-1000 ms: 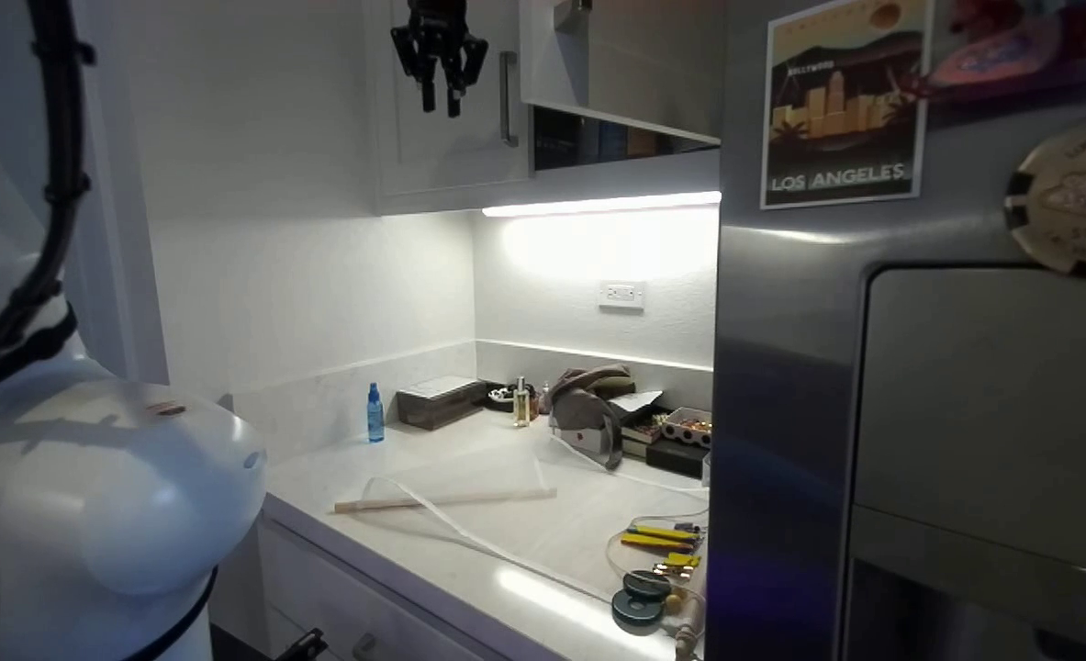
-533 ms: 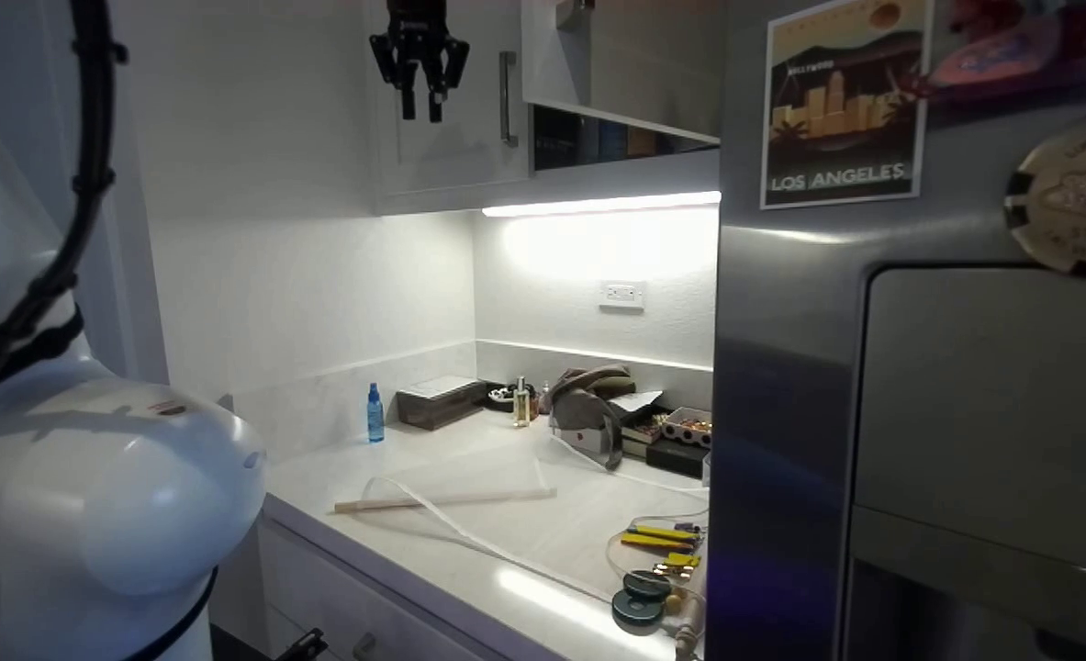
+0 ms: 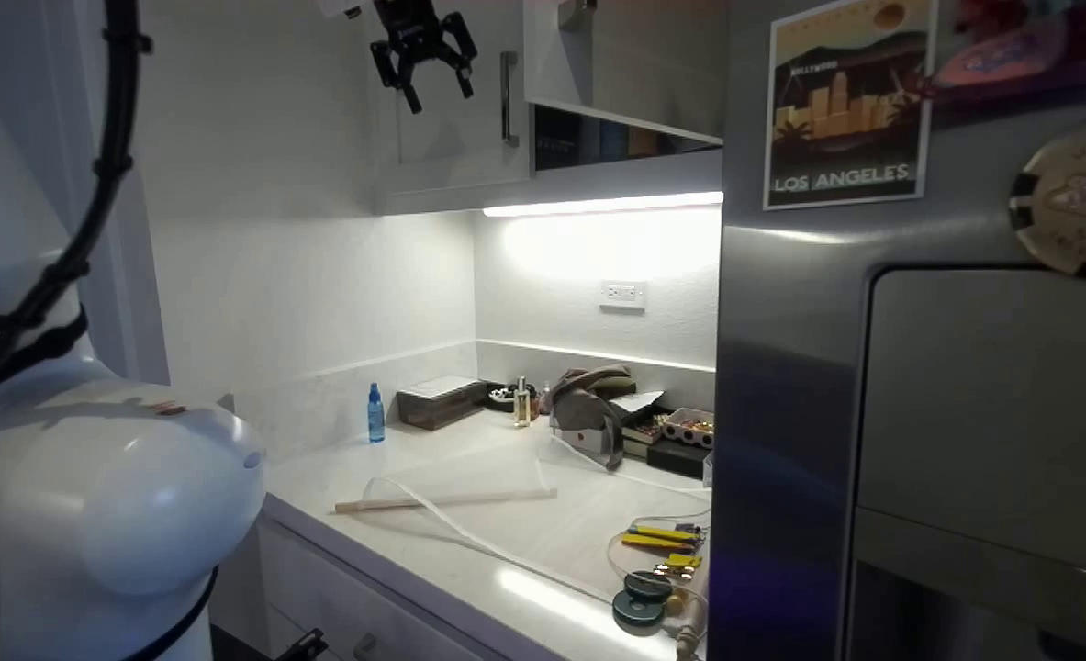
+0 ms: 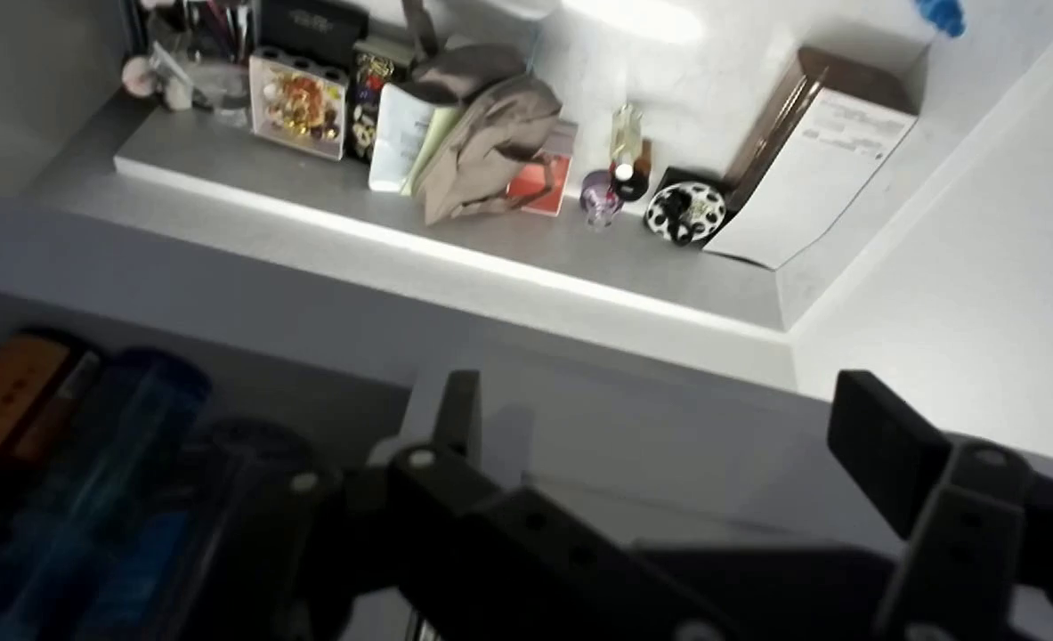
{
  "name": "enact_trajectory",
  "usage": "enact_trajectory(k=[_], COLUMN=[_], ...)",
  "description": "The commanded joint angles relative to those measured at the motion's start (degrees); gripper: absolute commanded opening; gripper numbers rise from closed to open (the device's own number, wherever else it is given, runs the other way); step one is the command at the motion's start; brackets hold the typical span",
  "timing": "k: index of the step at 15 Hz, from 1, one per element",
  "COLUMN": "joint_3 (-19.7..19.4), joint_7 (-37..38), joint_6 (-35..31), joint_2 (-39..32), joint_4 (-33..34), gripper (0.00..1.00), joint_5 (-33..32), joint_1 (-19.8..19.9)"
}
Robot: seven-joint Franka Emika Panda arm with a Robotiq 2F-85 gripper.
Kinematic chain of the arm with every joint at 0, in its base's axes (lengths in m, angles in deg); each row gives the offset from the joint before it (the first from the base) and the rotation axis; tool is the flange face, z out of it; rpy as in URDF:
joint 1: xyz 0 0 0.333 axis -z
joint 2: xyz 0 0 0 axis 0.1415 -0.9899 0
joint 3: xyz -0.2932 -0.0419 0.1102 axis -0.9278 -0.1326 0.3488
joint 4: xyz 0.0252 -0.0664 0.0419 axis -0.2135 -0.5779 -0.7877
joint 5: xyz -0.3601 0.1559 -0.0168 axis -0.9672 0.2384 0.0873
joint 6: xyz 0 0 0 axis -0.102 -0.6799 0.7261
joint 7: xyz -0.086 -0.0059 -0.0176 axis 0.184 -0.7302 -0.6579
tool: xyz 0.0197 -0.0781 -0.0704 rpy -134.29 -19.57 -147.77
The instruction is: Open the top right and left cupboard doors
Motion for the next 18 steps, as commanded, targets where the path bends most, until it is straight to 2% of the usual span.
enact_trajectory(k=[1, 10, 18], joint_3=[1.53, 1.10, 1.82], joint_7=[4.32, 13.00, 14.86], joint_6=[-8.98, -28.35, -34.22], joint_2=[0.67, 1.27, 0.91], joint_4=[-3.58, -12.05, -12.19], gripper=[1.00, 1.00, 1.00], joint_5=[-6.36, -16.36, -17.22], joint_1=[1.27, 4.73, 5.73])
